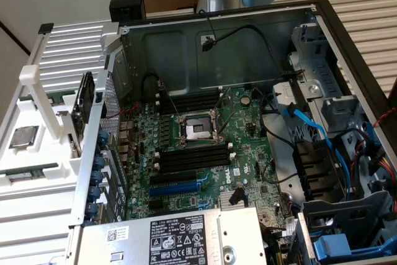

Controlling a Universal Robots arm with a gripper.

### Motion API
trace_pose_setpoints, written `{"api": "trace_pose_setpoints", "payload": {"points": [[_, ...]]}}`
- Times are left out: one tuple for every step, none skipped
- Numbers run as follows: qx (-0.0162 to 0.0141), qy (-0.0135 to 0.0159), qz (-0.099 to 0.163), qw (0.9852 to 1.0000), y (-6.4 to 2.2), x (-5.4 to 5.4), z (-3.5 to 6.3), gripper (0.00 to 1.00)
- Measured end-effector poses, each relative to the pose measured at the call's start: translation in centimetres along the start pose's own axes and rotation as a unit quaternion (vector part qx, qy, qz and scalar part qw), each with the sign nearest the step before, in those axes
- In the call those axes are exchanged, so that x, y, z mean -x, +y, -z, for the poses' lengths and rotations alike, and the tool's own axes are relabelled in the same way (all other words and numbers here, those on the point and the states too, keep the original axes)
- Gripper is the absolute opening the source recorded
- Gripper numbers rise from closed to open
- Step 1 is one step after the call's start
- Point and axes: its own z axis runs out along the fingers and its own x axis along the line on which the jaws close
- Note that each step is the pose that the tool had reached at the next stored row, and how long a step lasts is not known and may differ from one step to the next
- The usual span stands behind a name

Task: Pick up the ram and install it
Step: 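Pick up the ram and move it above insertion slot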

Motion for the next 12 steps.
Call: {"api": "trace_pose_setpoints", "payload": {"points": [[0.0001, 0.0004, 0.009, 1.0, 0.0, 0.0, 0.0, 0.1], [0.0002, 0.0008, 0.018, 0.9998, 0.0, 0.0, 0.0, 0.1], [0.0002, 0.0011, 0.027, 0.9996, 0.0, 0.0, 0.0, 0.1], [0.0003, 0.0016, 0.036, 0.9994, 0.0, 0.0, 0.0, 0.1], [0.0004, 0.002, 0.045, 0.999, 0.0, 0.0, 0.0, 0.1], [0.0004, 0.0024, 0.055, 0.9985, 0.0, 0.0, 0.0, 0.1], [0.0007, 0.0028, 0.064, 0.998, 0.0, 0.0, 0.0, 0.1], [0.0014, 0.0035, 0.081, 0.9967, 0.0, 0.0, 0.0, 0.1], [0.0017, 0.0039, 0.091, 0.9959, 0.0, 0.0, 0.0, 0.1], [0.002, 0.0043, 0.099, 0.995, 0.0, 0.0, 0.0, 0.1], [0.0029, 0.005, 0.118, 0.9929, 0.0, 0.0, 0.0, 0.1], [0.0032, 0.0054, 0.127, 0.9919, 0.0, 0.0, 0.0, 0.1]]}}
